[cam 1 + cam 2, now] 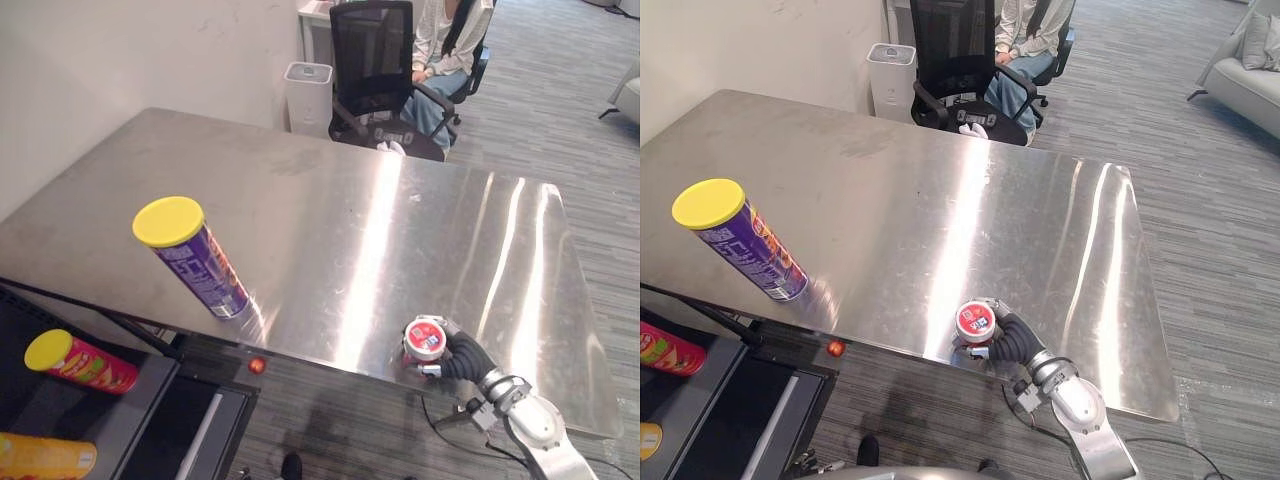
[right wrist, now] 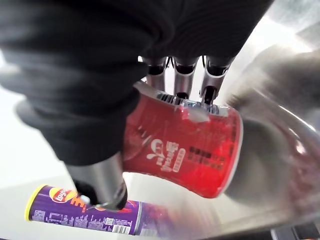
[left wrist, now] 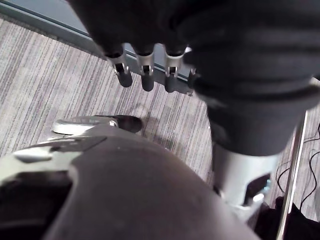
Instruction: Put the gum and the chips on the shelf.
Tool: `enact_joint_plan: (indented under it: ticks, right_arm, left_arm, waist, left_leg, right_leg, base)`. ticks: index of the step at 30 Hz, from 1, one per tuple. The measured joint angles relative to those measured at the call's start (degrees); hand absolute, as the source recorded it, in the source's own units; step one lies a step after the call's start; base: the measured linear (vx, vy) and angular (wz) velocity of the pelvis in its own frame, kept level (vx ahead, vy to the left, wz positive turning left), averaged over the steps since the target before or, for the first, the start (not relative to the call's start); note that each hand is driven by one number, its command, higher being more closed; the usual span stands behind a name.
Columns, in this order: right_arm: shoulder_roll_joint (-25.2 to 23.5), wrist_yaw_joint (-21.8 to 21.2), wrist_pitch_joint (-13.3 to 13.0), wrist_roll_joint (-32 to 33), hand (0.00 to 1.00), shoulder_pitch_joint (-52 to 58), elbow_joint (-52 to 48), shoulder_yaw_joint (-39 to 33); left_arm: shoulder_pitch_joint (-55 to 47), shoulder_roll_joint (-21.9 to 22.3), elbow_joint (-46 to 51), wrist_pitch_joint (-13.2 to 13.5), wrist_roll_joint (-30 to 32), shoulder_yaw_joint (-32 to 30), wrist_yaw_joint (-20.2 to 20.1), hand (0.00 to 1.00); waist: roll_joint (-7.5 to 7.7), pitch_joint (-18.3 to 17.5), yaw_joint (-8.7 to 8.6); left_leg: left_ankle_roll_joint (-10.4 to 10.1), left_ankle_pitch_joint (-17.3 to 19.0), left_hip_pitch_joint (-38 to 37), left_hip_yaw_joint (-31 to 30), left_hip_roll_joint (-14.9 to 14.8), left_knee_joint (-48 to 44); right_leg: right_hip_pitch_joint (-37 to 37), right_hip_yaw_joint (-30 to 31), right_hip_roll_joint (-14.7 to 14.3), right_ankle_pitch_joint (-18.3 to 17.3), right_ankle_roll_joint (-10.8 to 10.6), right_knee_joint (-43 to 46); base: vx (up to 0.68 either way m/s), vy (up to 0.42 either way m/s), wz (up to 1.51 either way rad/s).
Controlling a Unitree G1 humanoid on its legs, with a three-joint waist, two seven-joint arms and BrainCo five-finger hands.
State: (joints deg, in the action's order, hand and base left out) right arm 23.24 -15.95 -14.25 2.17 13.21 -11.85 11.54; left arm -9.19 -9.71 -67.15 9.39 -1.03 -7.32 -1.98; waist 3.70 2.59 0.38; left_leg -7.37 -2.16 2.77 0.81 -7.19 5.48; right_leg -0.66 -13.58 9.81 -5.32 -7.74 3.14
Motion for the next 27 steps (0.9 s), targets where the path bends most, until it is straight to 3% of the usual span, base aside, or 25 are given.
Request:
enact_joint_plan:
  ticks: [13, 19, 22, 27]
  right_arm:
    - [-2.27, 7.02, -0.16, -0.01, 1.0, -7.47, -5.51, -5.65]
    - [-4.2, 7.41, -0.12, 0.03, 1.0, -7.45, -5.26, -6.16]
    - [-4.99, 7.72, -0.05, 0.05, 1.0, -7.47, -5.13, -6.13]
    - [-8.4, 9.43, 0.08, 0.53, 1.0, -11.23, -0.89, -3.96]
  left_arm:
    - [-0.03, 0.64, 0.04, -0.08, 1.96, -2.1, 1.77, 0.0]
    - [-0.01, 0.86, 0.11, -0.56, 1.96, -2.34, 1.97, 0.0]
    - [-0.06, 1.42, 0.48, -0.91, 1.8, -3.54, 2.06, 0.0]
    - [0.07, 2.44, 1.86, -1.29, -1.31, -4.38, 2.36, 0.0]
  waist:
    - [-0.33, -0.18, 0.15]
    - [-0.68, -0.31, 0.42]
    - [-0.91, -0.26, 1.43]
    - [-1.88, 0.41, 2.76]
  left_leg:
    - [0.01, -0.29, -0.95, -0.43, 0.01, 0.0]
    - [0.04, -0.83, -1.07, -3.29, 0.22, 0.0]
    - [-0.09, -1.43, -0.98, -5.93, 0.48, 0.0]
    - [-1.33, -2.65, 3.6, -16.12, 0.99, -3.41]
  right_leg:
    - [1.22, -0.33, 0.0, 0.01, 0.0, 0.11]
    - [3.32, -2.83, -0.03, -0.01, 0.0, -0.23]
    - [4.89, -5.01, -0.01, -0.55, -0.01, -0.23]
    - [6.03, -12.1, -0.9, -4.69, 0.91, 4.37]
  base:
    - [0.0, 0.0, 0.01]
    - [0.0, -0.007, 0.24]
    - [-0.03, -0.025, 0.48]
    - [-0.05, -0.072, 0.86]
